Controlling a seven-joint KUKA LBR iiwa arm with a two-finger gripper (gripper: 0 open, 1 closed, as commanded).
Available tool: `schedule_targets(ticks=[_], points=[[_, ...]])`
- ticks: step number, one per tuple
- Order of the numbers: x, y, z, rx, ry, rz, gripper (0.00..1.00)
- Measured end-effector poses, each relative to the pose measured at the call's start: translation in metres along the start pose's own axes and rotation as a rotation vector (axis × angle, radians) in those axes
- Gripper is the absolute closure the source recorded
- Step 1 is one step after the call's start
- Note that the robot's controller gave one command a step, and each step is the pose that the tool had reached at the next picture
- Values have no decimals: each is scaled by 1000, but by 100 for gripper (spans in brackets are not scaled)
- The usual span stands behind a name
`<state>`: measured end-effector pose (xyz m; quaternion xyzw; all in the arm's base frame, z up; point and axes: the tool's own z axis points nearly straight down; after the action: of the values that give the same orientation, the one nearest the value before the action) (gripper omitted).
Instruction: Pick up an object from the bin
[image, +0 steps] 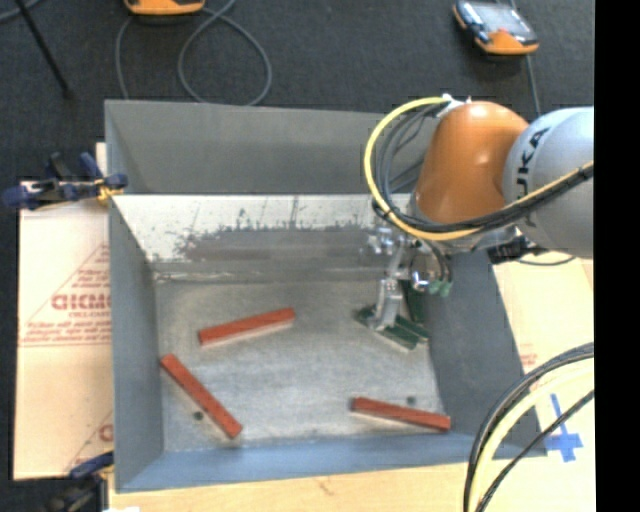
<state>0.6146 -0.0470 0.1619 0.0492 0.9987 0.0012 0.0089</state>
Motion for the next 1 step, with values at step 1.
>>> schedule_targets(ticks=[1], points=[[-8,-48,81,5,18,-73,0]])
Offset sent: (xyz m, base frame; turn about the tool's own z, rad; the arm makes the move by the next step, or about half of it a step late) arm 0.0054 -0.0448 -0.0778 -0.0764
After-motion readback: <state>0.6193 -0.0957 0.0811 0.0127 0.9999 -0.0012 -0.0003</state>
